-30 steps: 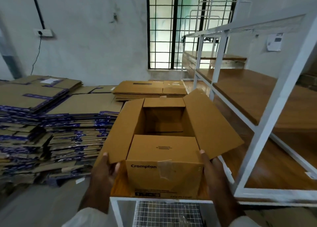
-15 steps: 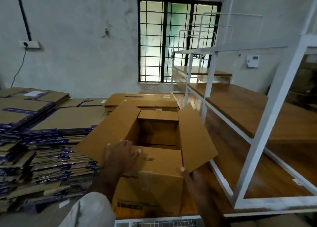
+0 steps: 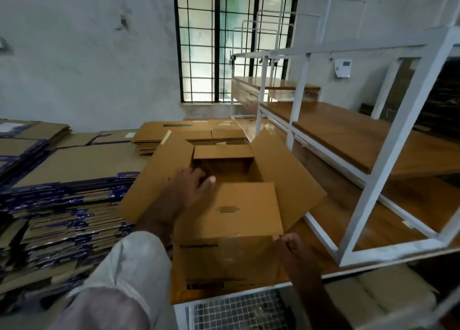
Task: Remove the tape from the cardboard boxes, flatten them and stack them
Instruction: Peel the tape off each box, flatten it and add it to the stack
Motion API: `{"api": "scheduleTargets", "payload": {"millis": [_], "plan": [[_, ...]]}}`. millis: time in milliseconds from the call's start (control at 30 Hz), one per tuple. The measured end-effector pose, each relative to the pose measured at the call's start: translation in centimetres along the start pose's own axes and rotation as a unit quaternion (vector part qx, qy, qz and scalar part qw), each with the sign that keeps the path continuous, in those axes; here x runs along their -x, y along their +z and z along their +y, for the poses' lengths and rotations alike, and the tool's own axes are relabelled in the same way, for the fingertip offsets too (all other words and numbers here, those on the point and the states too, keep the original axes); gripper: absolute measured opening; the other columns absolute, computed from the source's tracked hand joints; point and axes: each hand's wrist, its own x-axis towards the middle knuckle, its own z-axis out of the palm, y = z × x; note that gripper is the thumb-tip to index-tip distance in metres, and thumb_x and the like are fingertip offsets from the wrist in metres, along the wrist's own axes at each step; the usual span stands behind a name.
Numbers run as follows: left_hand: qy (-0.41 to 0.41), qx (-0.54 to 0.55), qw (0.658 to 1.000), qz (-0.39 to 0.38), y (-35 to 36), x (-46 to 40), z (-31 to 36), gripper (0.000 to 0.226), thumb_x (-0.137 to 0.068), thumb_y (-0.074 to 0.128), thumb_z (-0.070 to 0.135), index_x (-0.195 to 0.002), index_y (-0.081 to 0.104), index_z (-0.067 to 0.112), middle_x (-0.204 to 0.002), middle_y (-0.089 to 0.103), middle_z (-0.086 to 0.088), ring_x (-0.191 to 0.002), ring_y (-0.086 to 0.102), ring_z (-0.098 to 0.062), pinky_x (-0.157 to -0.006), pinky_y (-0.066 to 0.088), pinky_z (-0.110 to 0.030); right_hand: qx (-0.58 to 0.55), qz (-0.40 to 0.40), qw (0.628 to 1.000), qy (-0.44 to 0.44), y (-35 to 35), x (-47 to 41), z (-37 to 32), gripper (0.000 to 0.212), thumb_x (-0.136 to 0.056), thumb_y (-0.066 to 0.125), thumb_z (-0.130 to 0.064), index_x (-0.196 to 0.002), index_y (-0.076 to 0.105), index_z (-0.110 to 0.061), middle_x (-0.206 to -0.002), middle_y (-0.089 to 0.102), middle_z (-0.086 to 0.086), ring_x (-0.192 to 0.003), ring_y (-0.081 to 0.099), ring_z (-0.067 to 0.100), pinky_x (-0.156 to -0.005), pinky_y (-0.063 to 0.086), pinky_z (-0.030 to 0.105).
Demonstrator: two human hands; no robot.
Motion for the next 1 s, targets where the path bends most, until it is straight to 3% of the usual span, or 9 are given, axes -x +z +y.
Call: {"api": "scheduleTargets", "payload": {"millis": [67, 100, 200, 267, 367, 500, 667, 867, 1000], "plan": [[0.049, 0.050, 0.995, 0.074, -3.1, 0.4, 1.1, 0.031, -0.100, 0.052, 0.053, -0.109, 0.063, 0.025, -0.101, 0.063, 0.005, -0.105, 0.060, -0.021, -0.091, 0.047, -0.044, -0.028, 0.015, 0.999, -0.021, 0.3, 0.7, 0.2, 0.032, -0.102, 0.062, -0.031, -0.077, 0.056, -0.012, -0.066, 0.053, 0.000, -0.067, 0.052, 0.017, -0.060, 0.040, 0.025], [0.060, 0.056, 0.995, 0.058, -4.8, 0.8, 1.9, 0.030, -0.099, 0.056, 0.051, -0.101, 0.065, 0.022, -0.092, 0.063, 0.006, -0.096, 0.062, -0.020, -0.078, 0.047, -0.035, -0.046, 0.020, 0.998, -0.030, 0.5, 1.1, 0.4, 0.035, -0.102, 0.062, -0.036, -0.078, 0.058, -0.011, -0.067, 0.055, 0.002, -0.067, 0.054, 0.016, -0.062, 0.042, 0.027], [0.066, 0.037, 0.986, -0.151, -8.4, 2.4, 4.4, 0.032, -0.098, 0.059, 0.050, -0.101, 0.068, 0.019, -0.089, 0.072, -0.005, -0.081, 0.069, -0.019, -0.064, 0.052, -0.030, -0.104, 0.035, 0.993, -0.047, 1.2, 2.2, 1.5, 0.043, -0.102, 0.059, -0.049, -0.087, 0.064, -0.009, -0.081, 0.067, 0.006, -0.076, 0.064, 0.013, -0.069, 0.052, 0.029], [0.074, 0.015, 0.960, -0.269, -8.2, 3.7, 5.3, 0.031, -0.096, 0.063, 0.049, -0.103, 0.069, 0.020, -0.091, 0.074, -0.008, -0.079, 0.072, -0.019, -0.065, 0.058, -0.031, -0.171, 0.037, 0.984, -0.026, 1.5, 3.1, 2.3, 0.034, -0.106, 0.049, -0.041, -0.100, 0.068, -0.013, -0.100, 0.075, -0.006, -0.093, 0.071, 0.010, -0.075, 0.058, 0.030], [0.105, -0.006, 0.943, -0.316, -4.3, 5.3, 5.4, 0.031, -0.092, 0.068, 0.050, -0.106, 0.069, 0.022, -0.097, 0.074, -0.002, -0.086, 0.072, -0.017, -0.072, 0.059, -0.034, -0.227, 0.078, 0.971, 0.011, 0.9, 3.8, 3.0, 0.034, -0.112, 0.036, -0.027, -0.115, 0.065, -0.010, -0.112, 0.074, 0.004, -0.103, 0.071, 0.021, -0.080, 0.054, 0.038], [0.103, -0.043, 0.953, -0.281, 2.6, 6.9, 4.7, 0.067, -0.089, 0.069, 0.057, -0.144, 0.052, 0.023, -0.134, 0.060, -0.003, -0.119, 0.059, -0.024, -0.100, 0.050, -0.046, -0.242, 0.167, 0.951, 0.095, -1.5, 4.0, 2.5, 0.033, -0.110, 0.039, -0.028, -0.116, 0.062, -0.005, -0.114, 0.067, 0.013, -0.107, 0.064, 0.031, -0.075, 0.051, 0.038], [0.094, -0.091, 0.975, -0.182, 7.4, 8.4, 3.6, 0.052, -0.092, 0.064, 0.055, -0.133, 0.051, 0.026, -0.125, 0.063, -0.001, -0.110, 0.060, -0.023, -0.093, 0.043, -0.041, -0.177, 0.229, 0.956, 0.036, -2.3, 4.6, 0.5, 0.034, -0.110, 0.040, -0.032, -0.103, 0.065, -0.009, -0.101, 0.069, 0.014, -0.100, 0.066, 0.034, -0.079, 0.053, 0.039], [0.097, -0.124, 0.983, -0.092, 8.5, 9.1, 3.9, 0.037, -0.099, 0.056, 0.047, -0.130, 0.045, 0.031, -0.118, 0.065, 0.002, -0.114, 0.060, -0.023, -0.107, 0.031, -0.050, -0.037, 0.116, 0.980, -0.155, 1.3, 4.2, -4.0, 0.032, -0.108, 0.049, -0.032, -0.086, 0.061, -0.012, -0.077, 0.061, 0.011, -0.073, 0.061, 0.026, -0.065, 0.051, 0.035], [0.103, -0.126, 0.981, -0.101, 8.1, 8.4, 2.2, 0.042, -0.092, 0.057, 0.056, -0.127, 0.045, 0.036, -0.117, 0.064, 0.004, -0.118, 0.055, -0.023, -0.106, 0.029, -0.053, 0.202, 0.007, 0.949, -0.241, 3.2, -0.4, -7.5, 0.024, -0.100, 0.056, -0.045, -0.099, 0.063, -0.022, -0.093, 0.062, -0.008, -0.086, 0.059, 0.009, -0.083, 0.053, 0.033]]}}
